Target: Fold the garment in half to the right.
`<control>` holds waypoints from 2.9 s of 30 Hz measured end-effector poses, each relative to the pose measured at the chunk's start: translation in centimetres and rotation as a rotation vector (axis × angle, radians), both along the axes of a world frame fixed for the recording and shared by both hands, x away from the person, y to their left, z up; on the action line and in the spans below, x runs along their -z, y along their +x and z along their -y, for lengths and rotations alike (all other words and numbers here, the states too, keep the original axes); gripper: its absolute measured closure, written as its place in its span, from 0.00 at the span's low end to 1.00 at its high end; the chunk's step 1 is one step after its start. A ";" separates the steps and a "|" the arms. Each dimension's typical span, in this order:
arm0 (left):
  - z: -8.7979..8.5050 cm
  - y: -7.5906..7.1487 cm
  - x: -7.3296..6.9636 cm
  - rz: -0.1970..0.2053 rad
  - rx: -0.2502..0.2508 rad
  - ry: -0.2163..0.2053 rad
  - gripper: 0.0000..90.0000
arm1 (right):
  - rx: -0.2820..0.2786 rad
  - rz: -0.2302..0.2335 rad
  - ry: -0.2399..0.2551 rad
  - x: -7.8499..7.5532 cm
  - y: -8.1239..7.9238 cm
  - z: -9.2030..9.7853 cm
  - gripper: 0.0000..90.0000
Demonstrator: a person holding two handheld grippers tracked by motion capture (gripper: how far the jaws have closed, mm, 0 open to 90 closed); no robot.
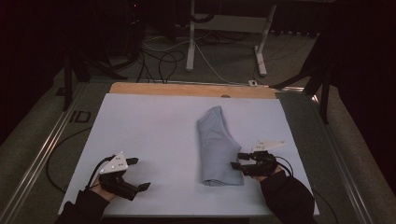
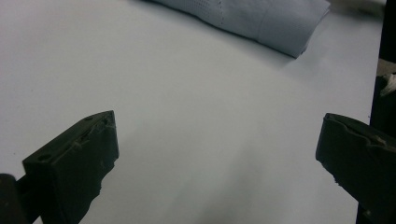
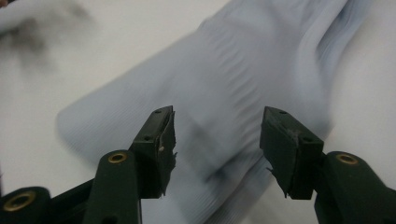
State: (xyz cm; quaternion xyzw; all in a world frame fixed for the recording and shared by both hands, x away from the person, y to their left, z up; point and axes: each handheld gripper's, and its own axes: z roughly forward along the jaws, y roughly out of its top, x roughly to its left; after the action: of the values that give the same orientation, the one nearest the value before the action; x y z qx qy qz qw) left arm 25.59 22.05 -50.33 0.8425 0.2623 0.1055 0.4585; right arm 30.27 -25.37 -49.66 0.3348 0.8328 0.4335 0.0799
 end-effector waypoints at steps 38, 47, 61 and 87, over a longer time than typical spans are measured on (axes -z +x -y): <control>-0.9 0.3 0.6 -0.009 -0.011 -0.047 0.01 | 0.101 -0.036 -0.116 1.7 -4.2 2.5 0.97; -1.0 0.4 0.7 -0.009 -0.013 -0.042 0.01 | 0.138 -0.073 -0.194 2.8 -4.0 3.1 0.96; -1.1 0.4 0.8 -0.009 -0.015 -0.041 0.01 | 0.132 -0.068 -0.186 2.3 -3.9 3.1 0.82; -1.3 0.2 0.9 -0.010 -0.005 -0.067 0.01 | -0.219 0.072 -0.149 -0.7 -0.2 -6.7 1.00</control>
State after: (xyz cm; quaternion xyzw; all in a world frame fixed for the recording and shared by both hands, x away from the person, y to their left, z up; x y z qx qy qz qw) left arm 25.83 23.37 -51.24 0.8266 0.2699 0.0937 0.4849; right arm 30.06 -18.71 -48.98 0.2195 0.8909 0.3881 0.0865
